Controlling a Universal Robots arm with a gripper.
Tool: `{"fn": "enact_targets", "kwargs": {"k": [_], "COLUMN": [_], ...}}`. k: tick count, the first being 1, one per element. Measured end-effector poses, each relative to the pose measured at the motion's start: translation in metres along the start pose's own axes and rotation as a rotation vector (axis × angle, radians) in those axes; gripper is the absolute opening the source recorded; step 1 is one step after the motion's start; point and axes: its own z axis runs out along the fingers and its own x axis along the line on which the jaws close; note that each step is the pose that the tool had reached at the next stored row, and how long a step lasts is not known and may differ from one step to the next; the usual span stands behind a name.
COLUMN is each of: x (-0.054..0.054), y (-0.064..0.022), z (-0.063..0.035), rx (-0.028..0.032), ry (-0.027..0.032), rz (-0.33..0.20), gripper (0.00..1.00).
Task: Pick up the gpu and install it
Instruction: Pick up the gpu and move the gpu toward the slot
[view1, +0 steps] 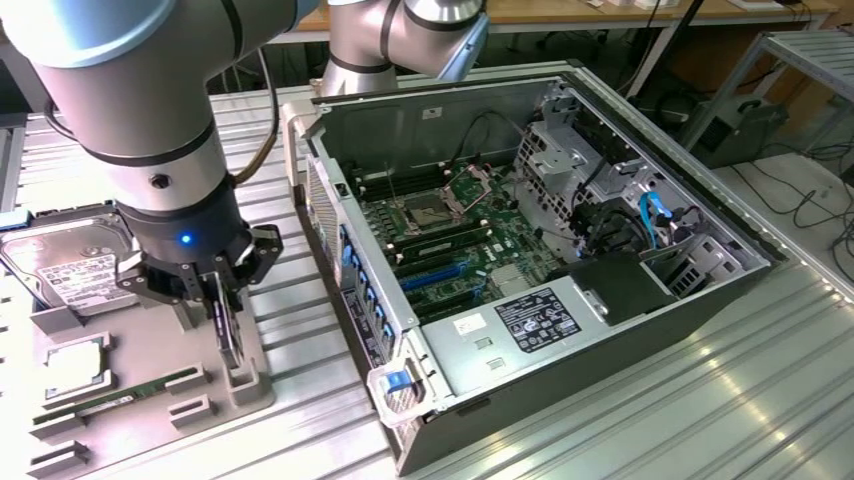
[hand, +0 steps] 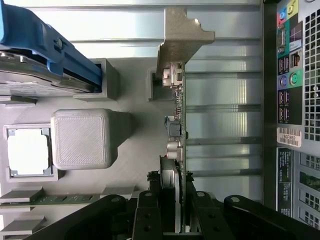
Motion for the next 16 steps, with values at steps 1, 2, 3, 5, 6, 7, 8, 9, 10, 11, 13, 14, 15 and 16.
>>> {"fn": "enact_targets", "kwargs": {"k": [1, 2, 3, 5, 6, 7, 8, 9, 10, 11, 13, 14, 15, 16], "x": [0.0, 0.0, 0.0, -0.0001, -0.0001, -0.0001, -0.0001, -0.0002, -0.0002, -0.0002, -0.0002, -0.0002, -0.0003, -0.0003], "y": [0.0, 0.0, 0.0001, 0.0001, 0.0001, 0.0001, 0.0001, 0.0002, 0.0002, 0.0002, 0.0002, 0.0002, 0.0002, 0.0002], "z": [-0.0006, -0.0012, -0.0018, -0.0029, -0.0035, -0.0041, -0.0054, -0.0061, -0.0066, -0.0072, -0.0085, -0.0088, -0.0092, -0.0098], "rx": [0.0, 0.0, 0.0, 0.0, 0.0, 0.0, -0.0001, 0.0, -0.0001, -0.0001, -0.0001, -0.0002, -0.0002, 0.0], "ry": [0.0, 0.0, 0.0, 0.0, 0.0, 0.0, 0.0, 0.0, 0.0, 0.0, 0.0, -0.0002, -0.0001, 0.0], "rz": [0.0, 0.0, 0.0, 0.0, 0.0, 0.0, 0.0, 0.0, 0.0, 0.0, 0.0, 0.0, 0.0, 0.0], "gripper": [0.28, 0.28, 0.28, 0.28, 0.28, 0.28, 0.28, 0.28, 0.28, 0.28, 0.28, 0.28, 0.28, 0.28]}}
